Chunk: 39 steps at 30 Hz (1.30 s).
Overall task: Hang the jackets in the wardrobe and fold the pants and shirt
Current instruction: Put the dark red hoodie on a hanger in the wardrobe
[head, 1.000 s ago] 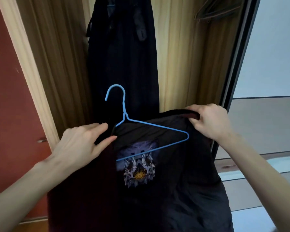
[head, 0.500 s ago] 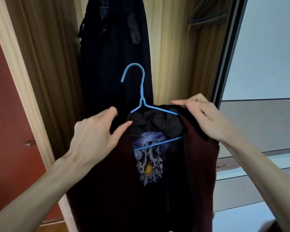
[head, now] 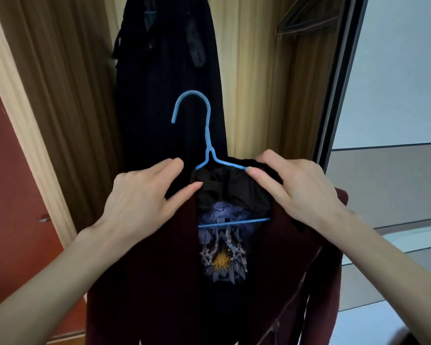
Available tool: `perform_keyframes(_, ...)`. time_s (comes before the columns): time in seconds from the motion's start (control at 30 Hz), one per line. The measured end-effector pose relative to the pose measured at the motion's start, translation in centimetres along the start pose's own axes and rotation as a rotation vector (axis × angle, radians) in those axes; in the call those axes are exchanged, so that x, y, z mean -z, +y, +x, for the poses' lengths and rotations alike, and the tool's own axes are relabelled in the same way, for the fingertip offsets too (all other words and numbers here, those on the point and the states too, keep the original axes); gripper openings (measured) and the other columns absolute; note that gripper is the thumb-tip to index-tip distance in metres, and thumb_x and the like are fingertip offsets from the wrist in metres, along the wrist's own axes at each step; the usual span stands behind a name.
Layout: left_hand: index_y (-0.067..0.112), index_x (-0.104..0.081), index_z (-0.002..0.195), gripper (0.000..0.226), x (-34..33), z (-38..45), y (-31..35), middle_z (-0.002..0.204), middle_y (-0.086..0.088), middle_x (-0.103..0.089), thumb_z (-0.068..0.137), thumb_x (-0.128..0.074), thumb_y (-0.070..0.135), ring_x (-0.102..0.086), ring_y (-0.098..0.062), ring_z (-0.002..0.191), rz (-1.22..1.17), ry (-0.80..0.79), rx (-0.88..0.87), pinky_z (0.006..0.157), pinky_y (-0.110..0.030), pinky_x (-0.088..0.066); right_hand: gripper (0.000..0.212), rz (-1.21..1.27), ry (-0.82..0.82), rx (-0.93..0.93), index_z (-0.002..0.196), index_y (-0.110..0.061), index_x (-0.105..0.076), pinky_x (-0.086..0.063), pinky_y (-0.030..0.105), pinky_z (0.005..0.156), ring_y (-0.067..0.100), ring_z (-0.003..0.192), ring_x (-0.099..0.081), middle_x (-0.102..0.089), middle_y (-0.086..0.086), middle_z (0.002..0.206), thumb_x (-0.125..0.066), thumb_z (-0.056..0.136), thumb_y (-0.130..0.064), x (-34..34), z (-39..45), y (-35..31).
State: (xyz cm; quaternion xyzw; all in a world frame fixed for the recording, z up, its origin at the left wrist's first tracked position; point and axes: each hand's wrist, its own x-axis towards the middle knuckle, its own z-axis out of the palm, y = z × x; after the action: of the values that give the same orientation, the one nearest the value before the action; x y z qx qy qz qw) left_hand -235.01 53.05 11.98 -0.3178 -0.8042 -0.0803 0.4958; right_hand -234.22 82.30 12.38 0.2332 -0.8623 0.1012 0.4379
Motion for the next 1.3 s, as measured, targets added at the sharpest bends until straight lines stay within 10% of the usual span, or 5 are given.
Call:
perform_keyframes(0.43, 0.028, -0.054, 0.120, 0.048, -3.1, -2.8, 0.5, 0.110, 0.019, -0.060, 0.102, -0.036, 0.068, -0.060, -0.002, 0.096, -0.218, -0.227, 0.117, 0.070, -0.027, -0.052, 0.053, 0.159, 0.142, -0.254, 0.088, -0.024, -0.063, -0.050, 0.042, 0.053, 0.021, 0.052, -0.059, -0.059, 0.003, 0.055, -0.048, 0.095, -0.074, 0.0, -2.4, 2.6)
perform_keyframes(0.63, 0.023, -0.043, 0.079, 0.041, -5.5, 0.0, 3.2, 0.060, 0.004, -0.045, 0.109, -0.031, 0.048, -0.049, -0.018, 0.055, -0.385, -0.304, 0.130, 0.054, -0.043, -0.044, 0.050, 0.118, 0.078, -0.205, 0.088, -0.025, -0.060, -0.047, 0.040, 0.050, 0.018, 0.050, -0.055, -0.057, -0.001, 0.055, -0.044, 0.098, -0.071, -0.5, -3.2, 4.1)
perform_keyframes(0.83, 0.018, -0.052, 0.086, 0.039, -7.2, 1.7, 4.5, 0.060, 0.007, -0.047, 0.109, -0.032, 0.043, -0.053, -0.022, 0.050, -0.120, -0.162, 0.134, 0.047, -0.041, -0.048, 0.029, -0.021, 0.072, -0.081, 0.108, -0.017, -0.061, -0.051, 0.036, 0.072, 0.021, 0.092, -0.060, -0.060, -0.003, 0.102, -0.063, 0.096, -0.043, -0.6, -6.0, 7.1)
perform_keyframes(1.03, 0.020, -0.047, 0.083, 0.038, -8.2, 2.9, 4.6, 0.057, 0.005, -0.046, 0.111, -0.033, 0.041, -0.052, -0.025, 0.045, 0.010, -0.126, 0.134, 0.042, -0.034, -0.040, 0.031, -0.349, -0.115, -0.205, 0.106, -0.014, -0.054, -0.041, 0.035, 0.047, 0.034, 0.064, -0.067, -0.063, 0.003, 0.078, -0.060, 0.101, -0.044, -2.5, -7.0, 7.8)
perform_keyframes(1.3, 0.022, -0.046, 0.078, 0.037, -8.3, 3.0, 4.9, 0.057, 0.005, -0.047, 0.109, -0.041, 0.041, -0.050, -0.019, 0.045, 0.052, -0.216, 0.157, 0.042, -0.039, -0.047, 0.023, -0.152, -0.199, -0.179, 0.096, -0.015, -0.040, -0.042, 0.041, 0.057, 0.038, 0.076, -0.067, -0.061, 0.004, 0.083, -0.049, 0.107, -0.032, -2.5, -3.2, 7.4)
